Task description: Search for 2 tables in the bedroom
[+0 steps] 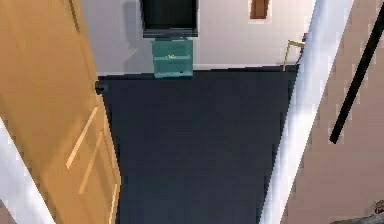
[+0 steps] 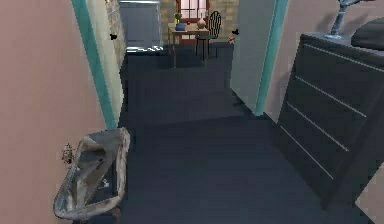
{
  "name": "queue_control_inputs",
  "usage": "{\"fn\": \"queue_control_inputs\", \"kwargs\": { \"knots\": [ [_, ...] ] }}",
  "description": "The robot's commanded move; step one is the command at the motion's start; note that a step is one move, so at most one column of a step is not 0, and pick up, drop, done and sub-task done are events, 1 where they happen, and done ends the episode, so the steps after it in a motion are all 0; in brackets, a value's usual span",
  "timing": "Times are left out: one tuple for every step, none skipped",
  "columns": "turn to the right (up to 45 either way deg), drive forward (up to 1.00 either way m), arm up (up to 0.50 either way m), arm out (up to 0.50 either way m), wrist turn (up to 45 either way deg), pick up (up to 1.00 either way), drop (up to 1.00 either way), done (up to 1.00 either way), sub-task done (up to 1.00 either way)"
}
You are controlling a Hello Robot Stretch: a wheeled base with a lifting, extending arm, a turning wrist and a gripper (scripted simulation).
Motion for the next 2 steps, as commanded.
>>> {"fn": "queue_control_inputs", "kwargs": {
  "knots": [
    [-3.0,0.00,0.00,0.00,0.0,0.00,0.00,0.00,0.00],
    [0.0,0.75,0.00,0.00,0.0,0.00,0.00,0.00,0.00]
  ]
}}
